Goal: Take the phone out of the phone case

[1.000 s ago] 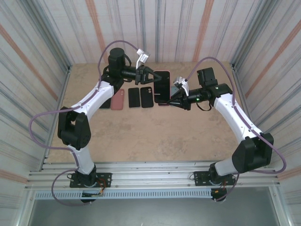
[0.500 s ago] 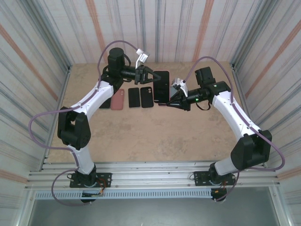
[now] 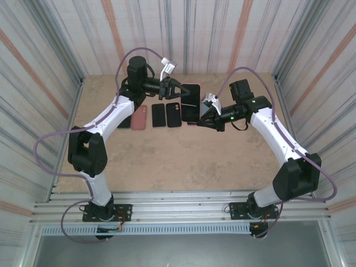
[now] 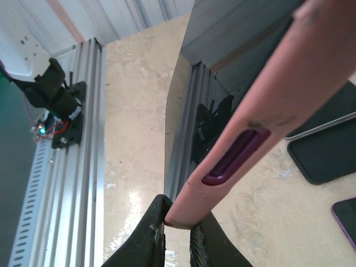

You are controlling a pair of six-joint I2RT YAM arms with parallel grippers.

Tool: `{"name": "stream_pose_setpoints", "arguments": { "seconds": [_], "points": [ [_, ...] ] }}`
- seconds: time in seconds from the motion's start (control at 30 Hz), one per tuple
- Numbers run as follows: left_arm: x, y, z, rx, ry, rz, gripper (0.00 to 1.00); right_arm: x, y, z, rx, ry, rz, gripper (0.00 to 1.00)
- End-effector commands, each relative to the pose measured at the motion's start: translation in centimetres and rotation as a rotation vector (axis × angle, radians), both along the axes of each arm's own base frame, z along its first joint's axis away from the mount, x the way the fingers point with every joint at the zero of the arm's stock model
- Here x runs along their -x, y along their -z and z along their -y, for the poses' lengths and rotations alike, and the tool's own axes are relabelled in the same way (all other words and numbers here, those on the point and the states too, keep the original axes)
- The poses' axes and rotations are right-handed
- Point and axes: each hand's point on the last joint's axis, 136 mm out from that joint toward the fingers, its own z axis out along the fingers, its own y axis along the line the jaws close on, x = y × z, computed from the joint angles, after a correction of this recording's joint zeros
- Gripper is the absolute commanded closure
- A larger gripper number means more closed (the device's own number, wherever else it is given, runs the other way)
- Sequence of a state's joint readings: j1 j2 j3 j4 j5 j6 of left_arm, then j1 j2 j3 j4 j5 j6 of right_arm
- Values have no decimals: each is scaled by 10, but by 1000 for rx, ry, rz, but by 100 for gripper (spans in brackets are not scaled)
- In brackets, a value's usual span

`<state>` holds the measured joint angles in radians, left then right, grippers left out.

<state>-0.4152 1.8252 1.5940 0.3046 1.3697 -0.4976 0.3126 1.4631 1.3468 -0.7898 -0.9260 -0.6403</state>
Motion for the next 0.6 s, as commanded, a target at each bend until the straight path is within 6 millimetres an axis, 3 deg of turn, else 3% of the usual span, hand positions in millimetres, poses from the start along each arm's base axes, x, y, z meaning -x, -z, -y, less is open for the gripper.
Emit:
{"name": "stream_pose_setpoints", "arguments": {
  "seconds": [0.0, 0.37, 0.57],
  "points": [
    [22, -29, -1, 16, 43, 1, 100, -17, -10, 5, 82, 39, 199, 93],
    [25, -26, 2, 10, 85, -26, 100, -28, -17, 6, 148, 69, 359, 94],
    [24, -26, 4, 14, 86, -27, 100, -31, -29, -1, 83, 99, 349, 95]
  ]
}}
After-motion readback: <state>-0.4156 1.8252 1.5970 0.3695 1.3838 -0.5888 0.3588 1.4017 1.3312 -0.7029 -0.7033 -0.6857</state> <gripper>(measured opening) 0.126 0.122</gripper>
